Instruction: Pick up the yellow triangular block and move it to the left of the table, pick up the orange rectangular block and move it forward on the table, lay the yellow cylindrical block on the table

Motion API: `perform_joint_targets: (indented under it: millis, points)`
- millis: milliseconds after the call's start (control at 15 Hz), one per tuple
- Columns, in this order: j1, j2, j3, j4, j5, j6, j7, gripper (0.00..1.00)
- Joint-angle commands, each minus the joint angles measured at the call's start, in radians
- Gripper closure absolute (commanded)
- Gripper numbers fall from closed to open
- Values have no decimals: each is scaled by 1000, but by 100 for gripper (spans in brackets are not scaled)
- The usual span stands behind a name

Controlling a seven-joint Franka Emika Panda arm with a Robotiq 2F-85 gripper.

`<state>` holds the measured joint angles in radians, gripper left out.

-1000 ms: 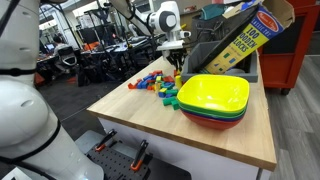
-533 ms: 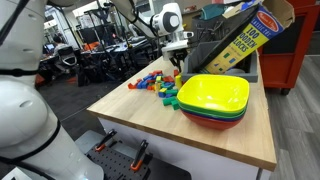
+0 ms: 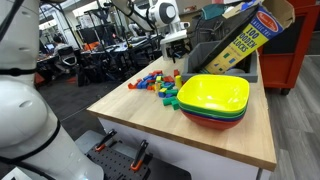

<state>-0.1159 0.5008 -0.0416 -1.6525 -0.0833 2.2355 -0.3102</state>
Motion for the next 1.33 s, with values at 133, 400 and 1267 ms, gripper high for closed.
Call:
perform_joint_targets:
  millis: [133, 400, 1267]
  points:
    - [-49, -93, 60, -28, 107, -55, -129, 0]
    - [-52, -146, 71, -78, 149, -75, -186, 0]
    - [2, -296, 61, -371, 123, -44, -161, 0]
